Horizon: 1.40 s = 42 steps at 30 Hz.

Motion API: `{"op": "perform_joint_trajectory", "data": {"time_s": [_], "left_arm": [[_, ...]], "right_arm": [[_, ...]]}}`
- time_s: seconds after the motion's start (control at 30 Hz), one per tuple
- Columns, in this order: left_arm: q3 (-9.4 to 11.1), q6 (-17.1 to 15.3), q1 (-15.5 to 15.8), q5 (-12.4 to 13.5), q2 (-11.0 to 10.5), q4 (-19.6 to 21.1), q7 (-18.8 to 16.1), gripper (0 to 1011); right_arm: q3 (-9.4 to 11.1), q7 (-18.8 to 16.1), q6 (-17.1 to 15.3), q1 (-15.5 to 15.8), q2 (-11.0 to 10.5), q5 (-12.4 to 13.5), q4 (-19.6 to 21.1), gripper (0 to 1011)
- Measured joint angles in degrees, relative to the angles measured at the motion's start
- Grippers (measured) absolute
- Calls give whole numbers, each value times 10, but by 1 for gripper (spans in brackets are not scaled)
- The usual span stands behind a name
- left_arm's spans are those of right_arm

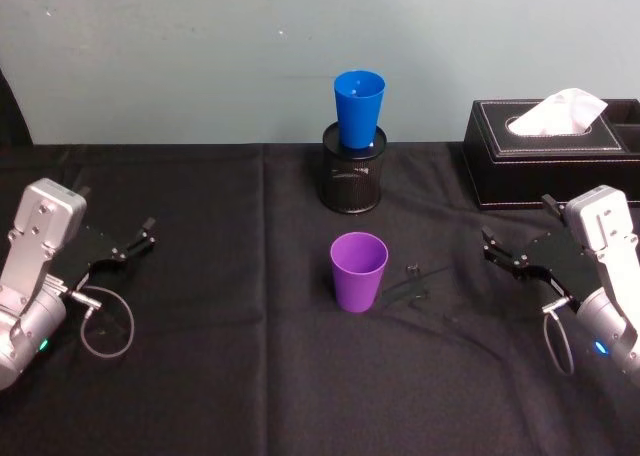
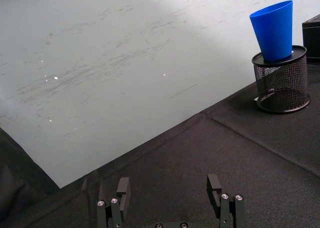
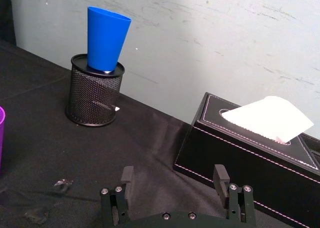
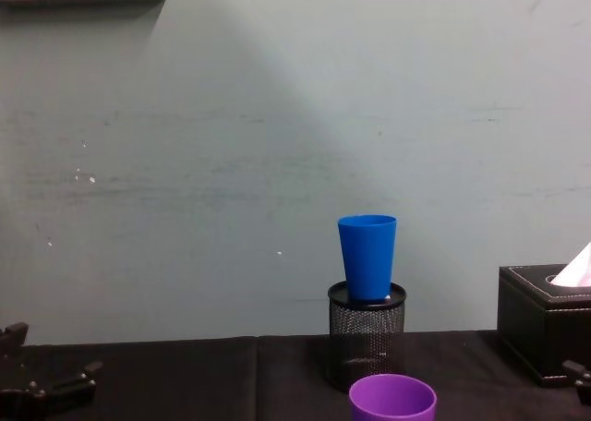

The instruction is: Pick up one cup with a gripper and tap it against the other cup.

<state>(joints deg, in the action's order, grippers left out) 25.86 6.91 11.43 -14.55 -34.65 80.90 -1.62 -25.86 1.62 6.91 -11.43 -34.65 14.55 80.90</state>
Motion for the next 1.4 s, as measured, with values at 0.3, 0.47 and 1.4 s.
{"op": "perform_joint_trajectory", "data": {"time_s": [0.3, 0.47, 1.4], "left_arm": [[0, 0, 0, 0, 0, 0, 0, 1000], [0, 0, 0, 0, 0, 0, 0, 1000], [0, 0, 0, 0, 0, 0, 0, 1000]], "right_arm": [[0, 0, 0, 0, 0, 0, 0, 1000], [0, 0, 0, 0, 0, 0, 0, 1000], [0, 0, 0, 0, 0, 0, 0, 1000]]}}
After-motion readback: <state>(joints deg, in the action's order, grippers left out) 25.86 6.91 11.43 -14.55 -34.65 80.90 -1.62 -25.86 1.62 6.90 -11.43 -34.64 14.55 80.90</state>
